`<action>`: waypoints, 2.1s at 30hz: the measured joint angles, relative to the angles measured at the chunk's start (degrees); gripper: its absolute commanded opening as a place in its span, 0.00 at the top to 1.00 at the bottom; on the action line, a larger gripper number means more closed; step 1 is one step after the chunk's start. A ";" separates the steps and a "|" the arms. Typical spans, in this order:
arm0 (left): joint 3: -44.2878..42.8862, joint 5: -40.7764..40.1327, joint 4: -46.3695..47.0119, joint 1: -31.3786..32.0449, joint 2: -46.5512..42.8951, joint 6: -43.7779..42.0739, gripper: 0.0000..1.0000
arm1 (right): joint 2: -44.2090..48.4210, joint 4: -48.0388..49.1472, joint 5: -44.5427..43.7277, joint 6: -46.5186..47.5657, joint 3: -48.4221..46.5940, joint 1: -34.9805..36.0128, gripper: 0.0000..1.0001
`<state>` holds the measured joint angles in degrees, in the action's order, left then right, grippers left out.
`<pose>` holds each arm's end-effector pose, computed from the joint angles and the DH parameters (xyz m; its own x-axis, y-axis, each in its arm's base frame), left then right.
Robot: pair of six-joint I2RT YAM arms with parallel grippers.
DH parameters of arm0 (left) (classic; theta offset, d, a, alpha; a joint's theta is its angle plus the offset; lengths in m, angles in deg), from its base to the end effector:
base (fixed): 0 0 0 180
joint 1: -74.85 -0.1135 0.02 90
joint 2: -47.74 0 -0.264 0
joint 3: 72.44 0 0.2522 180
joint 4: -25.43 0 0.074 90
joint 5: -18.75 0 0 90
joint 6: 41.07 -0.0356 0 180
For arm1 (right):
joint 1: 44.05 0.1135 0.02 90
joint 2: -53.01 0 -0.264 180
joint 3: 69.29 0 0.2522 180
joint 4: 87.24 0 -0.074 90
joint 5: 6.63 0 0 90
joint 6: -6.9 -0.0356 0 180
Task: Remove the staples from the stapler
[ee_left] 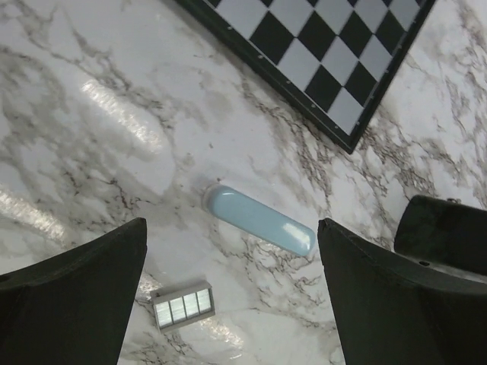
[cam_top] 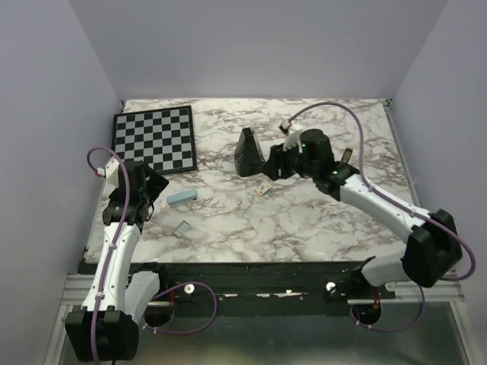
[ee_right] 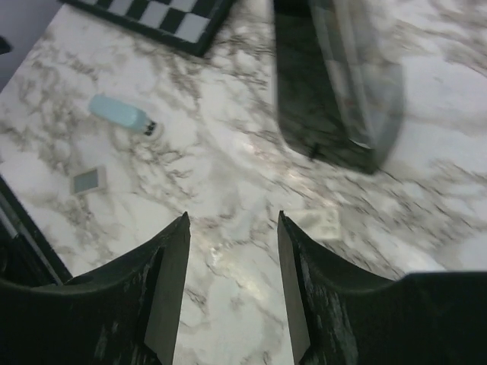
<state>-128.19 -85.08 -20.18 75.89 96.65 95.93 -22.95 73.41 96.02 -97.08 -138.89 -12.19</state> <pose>0.1817 0.0052 0.2745 -0.3036 -0.7048 -0.6412 -0.5730 0.6727 -0.4681 0.2546 0.1674 0.2945 -0.5225 -0.0472 -0.8514 -0.5734 0.7584 0.3099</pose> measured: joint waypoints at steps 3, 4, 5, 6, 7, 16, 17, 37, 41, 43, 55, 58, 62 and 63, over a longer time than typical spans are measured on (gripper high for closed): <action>1.53 1.20 -1.75 -4.28 0.33 3.19 0.02 | -9.44 1.60 3.41 3.45 -7.17 6.16 0.38; 1.86 1.27 -2.01 -5.46 0.61 4.48 0.02 | -12.96 1.70 4.28 4.57 -10.27 8.28 0.37; 2.12 1.25 -2.12 -6.08 1.14 5.42 0.02 | -17.31 1.66 4.79 5.92 -14.45 10.49 0.36; 2.32 1.25 -2.16 -6.67 1.95 6.43 0.03 | -20.39 1.84 5.09 6.75 -17.03 11.98 0.36; 2.51 1.33 -2.19 -7.37 3.67 7.39 0.04 | -23.71 1.53 5.22 8.24 -20.31 13.86 0.35; 4.63 4.87 -2.34 -9.25 9.81 10.82 0.06 | -44.63 0.35 7.78 17.16 -38.03 21.59 0.08; 4.63 4.76 -2.38 -9.44 9.57 11.10 0.06 | -46.16 -0.17 8.28 17.31 -39.41 21.53 0.07; 7.61 -0.24 -4.70 -10.73 9.51 16.76 0.09 | -58.21 -4.50 9.70 20.11 -52.72 23.74 0.32; 7.08 -0.55 -4.74 -10.73 9.68 16.65 0.09 | -58.18 -4.61 8.46 22.73 -52.15 25.29 0.40; 6.75 -0.66 -4.74 -10.73 9.97 16.50 0.10 | -58.18 -4.57 7.32 24.02 -51.25 25.79 0.41; 6.32 -0.70 -4.81 -10.73 10.23 14.60 0.15 | -57.92 -5.14 3.52 28.04 -47.93 26.10 0.87; 6.34 -0.59 -4.46 -10.73 9.70 13.27 0.24 | -56.72 -3.65 2.54 27.78 -45.97 26.21 0.99; 6.34 2.25 -3.41 -10.73 9.07 8.37 0.30 | -53.48 -3.41 -1.38 25.53 -42.66 26.29 0.99; 6.32 3.96 -2.82 -10.73 8.59 5.86 0.29 | -51.60 -3.56 -2.80 24.72 -41.31 26.29 0.99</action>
<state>-121.88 -81.12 -23.00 65.16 105.24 101.79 -74.56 69.85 93.22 -72.36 -180.20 14.10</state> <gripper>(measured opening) 0.708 0.368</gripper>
